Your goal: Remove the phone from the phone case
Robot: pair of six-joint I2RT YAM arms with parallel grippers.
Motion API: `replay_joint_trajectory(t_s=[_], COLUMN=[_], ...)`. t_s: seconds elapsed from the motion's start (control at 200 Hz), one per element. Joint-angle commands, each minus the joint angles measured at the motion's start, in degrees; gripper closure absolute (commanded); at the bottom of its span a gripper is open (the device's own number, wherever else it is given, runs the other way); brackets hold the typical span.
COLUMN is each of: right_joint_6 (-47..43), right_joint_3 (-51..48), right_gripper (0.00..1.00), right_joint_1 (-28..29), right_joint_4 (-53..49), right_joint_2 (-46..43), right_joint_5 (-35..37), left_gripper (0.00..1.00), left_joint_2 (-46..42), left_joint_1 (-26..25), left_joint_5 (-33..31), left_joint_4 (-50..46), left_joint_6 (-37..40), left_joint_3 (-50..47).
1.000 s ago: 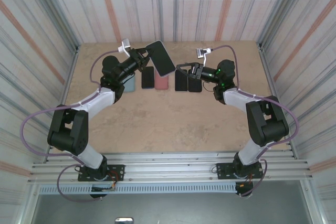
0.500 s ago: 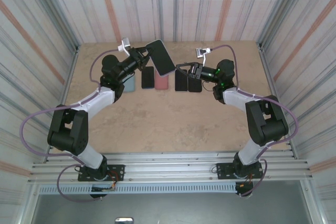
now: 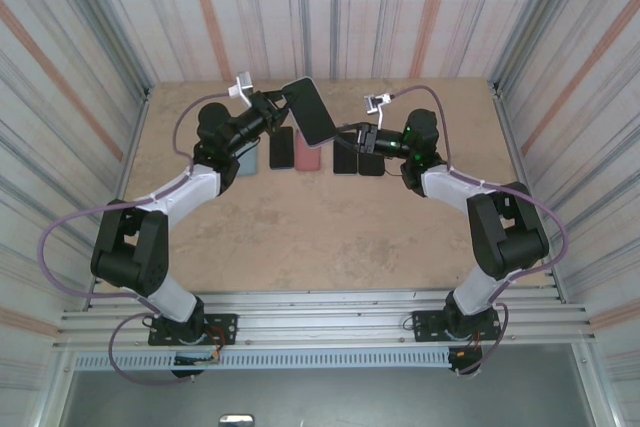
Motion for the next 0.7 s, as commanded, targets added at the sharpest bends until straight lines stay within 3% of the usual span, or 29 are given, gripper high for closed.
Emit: replay_joint_trajectory(t_s=[0.0, 0.135, 0.296, 0.466, 0.626, 0.696], right_joint_6=[1.6, 8.7, 17.7, 18.8, 20.8, 22.3], right_joint_3=[1.5, 1.9, 2.0, 1.5, 0.8, 0.4], right_gripper=[0.61, 0.63, 0.77, 0.89, 0.94, 0.96], right_joint_1=[0.6, 0.8, 0.7, 0.8, 0.8, 0.8], right_joint_4=[2.5, 9.9, 17.7, 18.2, 19.0, 20.1], right_joint_2=[-0.5, 1.4, 3.3, 3.2, 3.2, 3.6], right_joint_5=[-0.8, -0.6, -0.6, -1.0, -0.7, 0.0], left_gripper=[1.0, 1.0, 1.0, 1.0, 0.82, 0.79], left_joint_2=[-0.7, 2.3, 5.0, 5.7, 7.2, 7.5], left_joint_1=[-1.1, -1.7, -1.7, -1.0, -0.3, -0.3], left_joint_5=[-1.0, -0.3, 0.9, 1.1, 2.1, 2.1], left_joint_4=[4.1, 8.2, 9.9, 7.5, 6.7, 6.6], left_joint_6=[-1.0, -4.9, -7.1, -6.6, -7.4, -7.6], left_joint_3=[3.2, 3.7, 4.1, 3.9, 4.3, 4.3])
